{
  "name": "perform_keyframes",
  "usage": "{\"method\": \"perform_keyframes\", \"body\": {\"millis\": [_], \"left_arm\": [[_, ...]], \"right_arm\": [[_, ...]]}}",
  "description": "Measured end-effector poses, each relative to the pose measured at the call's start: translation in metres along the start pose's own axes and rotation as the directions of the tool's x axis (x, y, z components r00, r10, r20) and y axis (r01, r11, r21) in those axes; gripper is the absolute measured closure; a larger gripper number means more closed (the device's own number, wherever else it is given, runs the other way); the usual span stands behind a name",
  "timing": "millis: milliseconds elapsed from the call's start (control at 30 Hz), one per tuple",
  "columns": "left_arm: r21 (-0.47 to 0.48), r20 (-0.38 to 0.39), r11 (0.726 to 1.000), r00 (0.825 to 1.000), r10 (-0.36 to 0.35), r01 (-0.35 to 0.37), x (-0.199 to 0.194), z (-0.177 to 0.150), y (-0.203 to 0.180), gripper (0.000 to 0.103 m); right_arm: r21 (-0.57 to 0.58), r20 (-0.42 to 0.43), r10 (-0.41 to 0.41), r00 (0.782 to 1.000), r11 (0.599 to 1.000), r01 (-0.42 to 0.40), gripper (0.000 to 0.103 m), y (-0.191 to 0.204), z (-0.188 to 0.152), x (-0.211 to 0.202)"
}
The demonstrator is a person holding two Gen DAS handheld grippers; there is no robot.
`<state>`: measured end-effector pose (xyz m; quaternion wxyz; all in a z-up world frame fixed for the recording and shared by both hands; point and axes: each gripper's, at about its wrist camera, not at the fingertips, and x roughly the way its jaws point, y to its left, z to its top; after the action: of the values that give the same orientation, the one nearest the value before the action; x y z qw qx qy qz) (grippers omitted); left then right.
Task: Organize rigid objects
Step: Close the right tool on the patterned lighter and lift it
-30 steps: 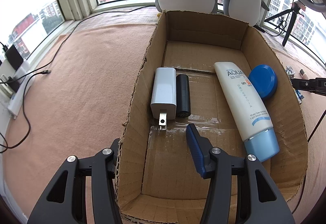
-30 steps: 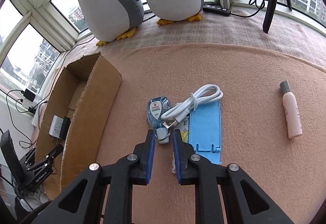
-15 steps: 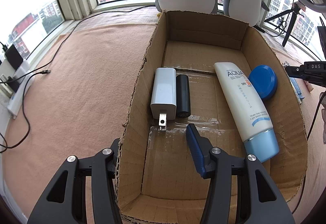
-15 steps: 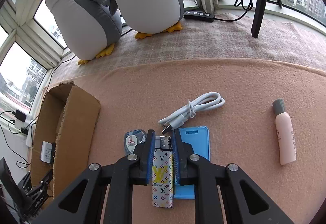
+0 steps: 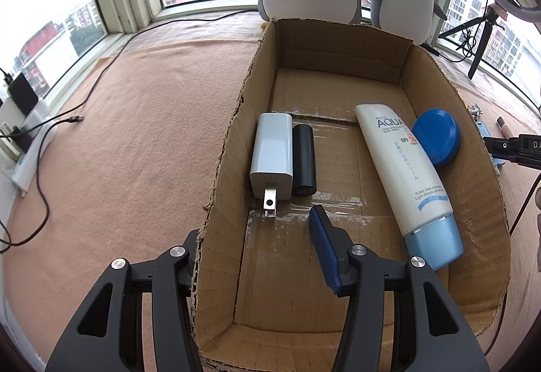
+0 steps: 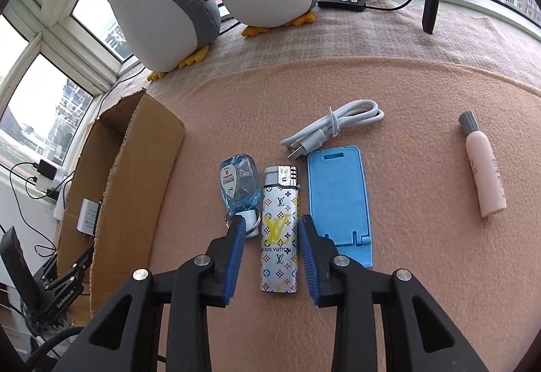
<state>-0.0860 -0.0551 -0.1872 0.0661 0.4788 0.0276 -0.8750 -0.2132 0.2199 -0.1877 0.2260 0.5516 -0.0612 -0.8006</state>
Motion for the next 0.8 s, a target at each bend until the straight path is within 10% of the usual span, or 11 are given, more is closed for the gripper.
{"method": "perform_keyframes", "body": {"millis": [800], "left_arm": [[-0.006,0.002,1.0,1.0,-0.005,0.005,0.001,0.0,0.001,0.051]], "right_arm": [[-0.17,0.002,-0.178,0.984,0.97,0.176,0.076,0.022,0.0,0.008]]}}
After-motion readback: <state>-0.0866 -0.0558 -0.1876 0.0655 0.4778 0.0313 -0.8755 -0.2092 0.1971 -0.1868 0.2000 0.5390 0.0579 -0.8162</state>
